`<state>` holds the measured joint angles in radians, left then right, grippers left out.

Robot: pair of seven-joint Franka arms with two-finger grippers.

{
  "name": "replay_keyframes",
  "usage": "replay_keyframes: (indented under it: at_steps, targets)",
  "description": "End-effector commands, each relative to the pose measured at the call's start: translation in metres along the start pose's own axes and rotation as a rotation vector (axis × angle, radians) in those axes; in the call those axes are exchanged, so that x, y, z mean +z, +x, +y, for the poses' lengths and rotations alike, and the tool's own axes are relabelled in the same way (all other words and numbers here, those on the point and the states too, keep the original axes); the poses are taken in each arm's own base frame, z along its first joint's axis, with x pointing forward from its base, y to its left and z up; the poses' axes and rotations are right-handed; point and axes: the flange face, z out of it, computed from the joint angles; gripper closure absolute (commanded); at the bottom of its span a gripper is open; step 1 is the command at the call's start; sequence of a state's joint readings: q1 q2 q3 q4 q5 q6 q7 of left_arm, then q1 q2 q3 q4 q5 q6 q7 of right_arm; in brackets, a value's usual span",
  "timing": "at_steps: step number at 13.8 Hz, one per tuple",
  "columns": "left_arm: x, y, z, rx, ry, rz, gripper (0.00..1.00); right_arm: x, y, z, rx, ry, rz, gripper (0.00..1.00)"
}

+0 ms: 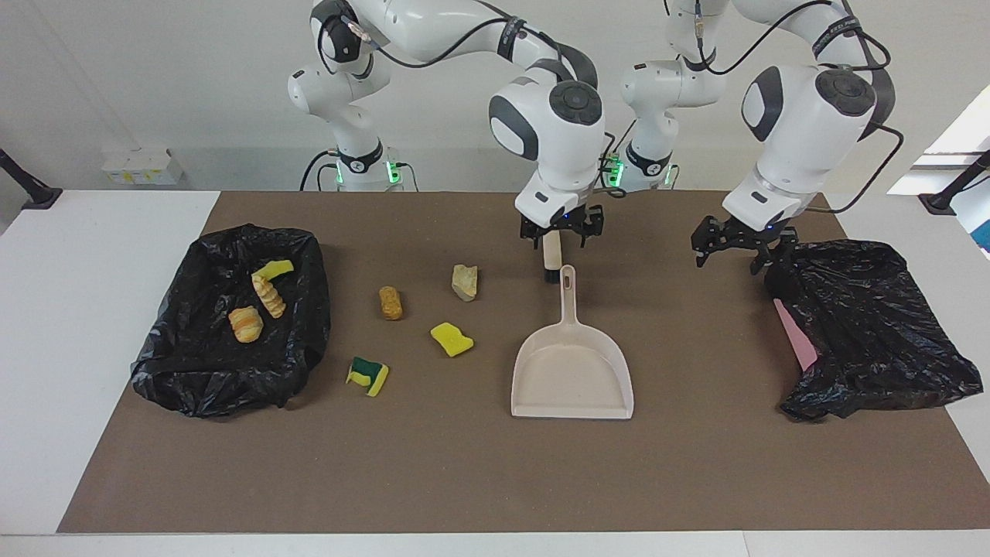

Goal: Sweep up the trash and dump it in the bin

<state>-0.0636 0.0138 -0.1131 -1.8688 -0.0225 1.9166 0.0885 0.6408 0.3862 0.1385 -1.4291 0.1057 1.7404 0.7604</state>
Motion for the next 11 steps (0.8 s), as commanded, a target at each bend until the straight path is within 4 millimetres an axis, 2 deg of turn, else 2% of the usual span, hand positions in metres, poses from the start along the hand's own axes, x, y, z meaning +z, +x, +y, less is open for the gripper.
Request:
replay_keyframes:
  at_steps: [1, 3, 5, 7, 10, 11]
  targets:
    - [0.018, 0.011, 0.026, 0.007, -0.004, 0.005, 0.00, 0.019, -0.070, 0.014, 0.021, -0.019, -0.040, 0.00]
    - [0.033, 0.021, 0.057, 0.057, -0.009, -0.006, 0.00, 0.040, -0.092, 0.029, 0.032, -0.017, -0.038, 0.00]
    - [0.059, 0.030, 0.099, 0.056, -0.005, -0.036, 0.00, 0.063, -0.114, 0.031, 0.035, 0.042, -0.028, 0.00]
    - [0.076, 0.036, 0.125, 0.026, -0.011, -0.011, 0.00, 0.092, -0.134, 0.018, 0.016, 0.028, -0.032, 0.00]
    - [0.094, 0.038, 0.167, -0.030, -0.022, 0.006, 0.00, 0.130, -0.152, 0.009, 0.043, 0.052, 0.002, 0.00]
    - [0.104, 0.035, 0.190, -0.033, -0.026, 0.009, 0.00, 0.139, -0.155, 0.006, 0.058, 0.062, 0.011, 0.00]
